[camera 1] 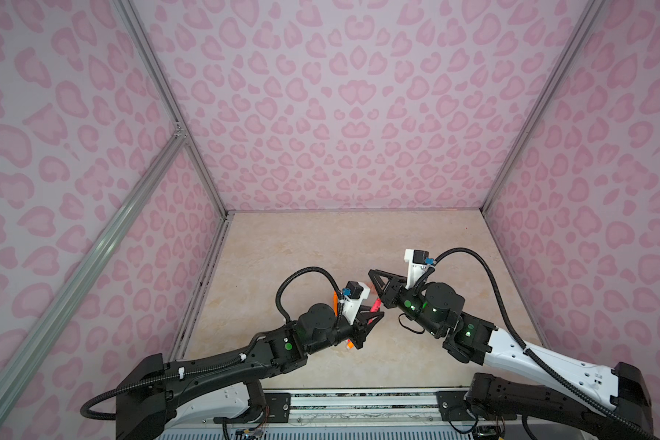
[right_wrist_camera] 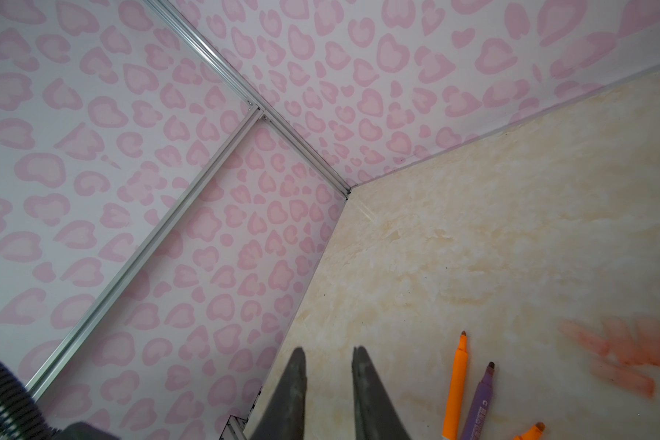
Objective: Insert the pens into the pen caps
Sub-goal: 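Press the cap down onto the pink marker with the right gripper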
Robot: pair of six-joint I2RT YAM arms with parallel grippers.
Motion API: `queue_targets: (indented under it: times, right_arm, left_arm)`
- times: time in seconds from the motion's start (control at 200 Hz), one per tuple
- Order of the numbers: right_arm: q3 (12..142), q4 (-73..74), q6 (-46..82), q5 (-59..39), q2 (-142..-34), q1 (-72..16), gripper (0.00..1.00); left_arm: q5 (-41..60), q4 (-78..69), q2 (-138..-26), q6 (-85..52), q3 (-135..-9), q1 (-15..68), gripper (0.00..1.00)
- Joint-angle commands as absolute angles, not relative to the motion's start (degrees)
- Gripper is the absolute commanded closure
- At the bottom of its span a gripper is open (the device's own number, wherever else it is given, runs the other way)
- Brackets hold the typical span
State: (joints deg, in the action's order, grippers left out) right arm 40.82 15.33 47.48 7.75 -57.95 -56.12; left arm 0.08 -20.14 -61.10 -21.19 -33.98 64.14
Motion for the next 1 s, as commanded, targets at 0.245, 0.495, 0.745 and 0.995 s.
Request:
queue_targets:
  times: [0.245,0.495,0.745,0.995]
  right_arm:
    - [38.9,18.1,47.5,9.7,-59.7,-59.9,1.0]
    - [36.6,21.9,47.9,9.4,-60.8,-61.8,1.0]
    - [37.1,20.3,51.2,9.9,-62.8,-64.6,1.0]
    - [37.7,18.2,58.0,13.4,-65.2,-68.9,1.0]
  left_arm:
    - [-5.2,-19.6,-60.7,-20.7,-37.1,63.8,0.97]
    - [2.6,-20.4,-61.2,-21.4,-40.1,59.8,0.97]
    - [-5.0,-18.4,-59.8,-18.7,-43.3,58.8,0.96]
    - [-16.7,-18.2,-60.0,-15.6,-46.5,58.8,0.97]
